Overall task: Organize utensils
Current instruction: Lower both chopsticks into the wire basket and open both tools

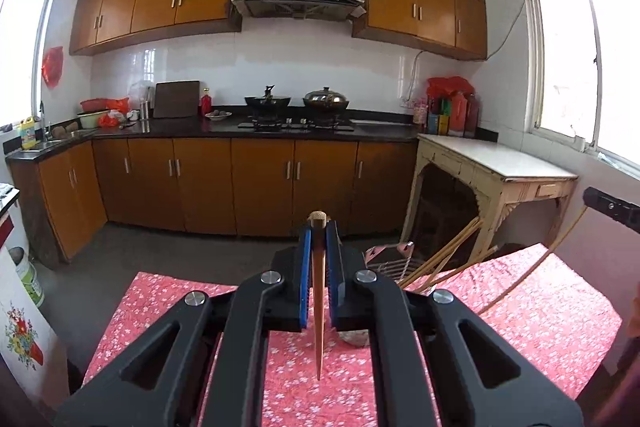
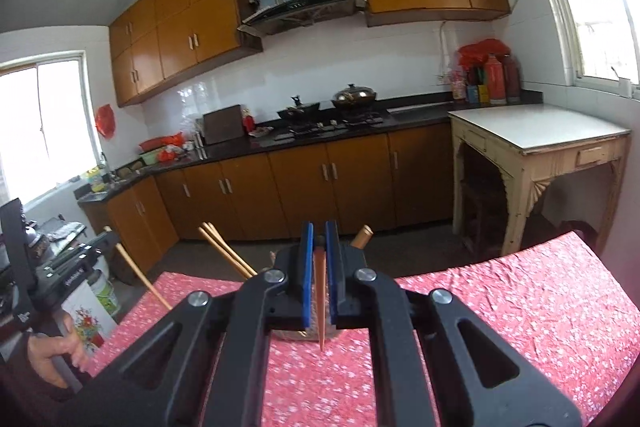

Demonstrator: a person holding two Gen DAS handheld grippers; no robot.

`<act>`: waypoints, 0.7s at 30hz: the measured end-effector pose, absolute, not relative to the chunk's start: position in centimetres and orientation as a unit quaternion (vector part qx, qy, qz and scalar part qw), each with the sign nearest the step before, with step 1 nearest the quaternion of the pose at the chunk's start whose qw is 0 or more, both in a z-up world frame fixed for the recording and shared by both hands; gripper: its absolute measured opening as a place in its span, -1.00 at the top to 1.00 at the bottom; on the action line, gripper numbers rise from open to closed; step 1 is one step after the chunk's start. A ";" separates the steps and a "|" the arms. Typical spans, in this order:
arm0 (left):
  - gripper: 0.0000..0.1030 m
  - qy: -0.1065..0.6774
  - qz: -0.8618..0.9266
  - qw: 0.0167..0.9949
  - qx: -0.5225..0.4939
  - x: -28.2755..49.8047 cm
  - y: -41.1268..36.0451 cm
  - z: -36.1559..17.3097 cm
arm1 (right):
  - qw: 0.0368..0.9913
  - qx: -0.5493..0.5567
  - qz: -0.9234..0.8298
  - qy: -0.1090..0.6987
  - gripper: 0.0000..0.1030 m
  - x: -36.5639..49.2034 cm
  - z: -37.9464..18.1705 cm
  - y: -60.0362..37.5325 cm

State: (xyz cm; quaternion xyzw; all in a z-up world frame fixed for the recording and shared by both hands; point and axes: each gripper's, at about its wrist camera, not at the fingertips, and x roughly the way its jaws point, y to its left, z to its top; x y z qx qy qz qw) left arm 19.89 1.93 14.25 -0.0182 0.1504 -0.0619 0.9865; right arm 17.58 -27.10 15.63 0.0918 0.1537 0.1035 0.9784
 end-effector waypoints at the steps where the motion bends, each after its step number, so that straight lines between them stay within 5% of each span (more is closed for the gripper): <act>1: 0.87 0.147 -0.065 0.987 -0.019 19.9 1.6 14.8 | 0.979 0.092 0.107 0.149 0.86 17.6 16.2 -26.9; 12: 0.87 0.102 -0.089 0.989 -0.051 23.1 -1.9 20.1 | 0.984 0.074 0.109 0.119 0.86 22.8 21.2 -23.1; 21: 0.87 0.105 -0.064 0.991 -0.061 28.3 -3.6 18.5 | 0.979 0.083 0.100 0.156 0.86 29.1 19.1 -22.5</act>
